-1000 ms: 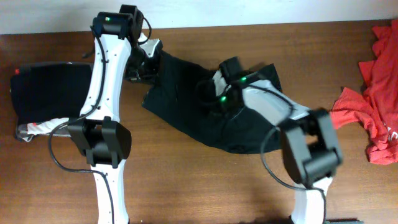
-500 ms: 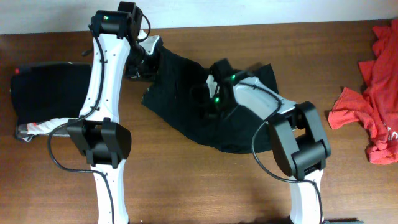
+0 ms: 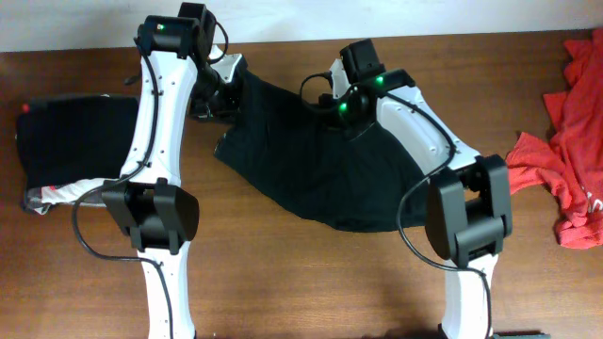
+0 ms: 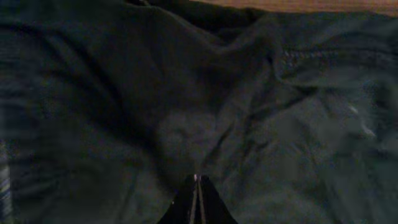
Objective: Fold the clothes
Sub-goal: 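Hold the left end and fold the right half leftward with the right gripper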
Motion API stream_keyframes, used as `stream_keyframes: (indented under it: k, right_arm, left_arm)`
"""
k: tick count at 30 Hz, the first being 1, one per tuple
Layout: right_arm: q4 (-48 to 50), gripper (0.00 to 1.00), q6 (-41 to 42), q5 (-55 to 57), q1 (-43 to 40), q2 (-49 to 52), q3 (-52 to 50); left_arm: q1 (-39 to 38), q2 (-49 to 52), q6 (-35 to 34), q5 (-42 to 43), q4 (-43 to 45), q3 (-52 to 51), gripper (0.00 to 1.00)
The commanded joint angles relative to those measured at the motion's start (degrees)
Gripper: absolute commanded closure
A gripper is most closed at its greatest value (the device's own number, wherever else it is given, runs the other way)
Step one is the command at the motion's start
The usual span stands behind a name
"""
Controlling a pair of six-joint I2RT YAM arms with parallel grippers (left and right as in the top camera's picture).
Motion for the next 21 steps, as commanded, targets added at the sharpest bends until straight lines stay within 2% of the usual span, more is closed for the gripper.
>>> stream_keyframes:
  k: [1,11,21]
  right_arm:
    - [1.9,0.96,-0.1,1.0,1.8,4.4,-0.3]
    - [11.6,0.95,-0.1,1.0,2.9,11.1,-0.1]
    - [4.7,0.96,-0.4,-0.3,1.0,6.3,7.5]
  left_arm:
    - [0.2,-0.9,0.2,1.3,0.0,1.7,0.99]
    - [0.3,-0.9,0.3,1.3,0.0,1.7,0.99]
    - [0.3,-0.9,0.3,1.3,0.0,1.7,0.99]
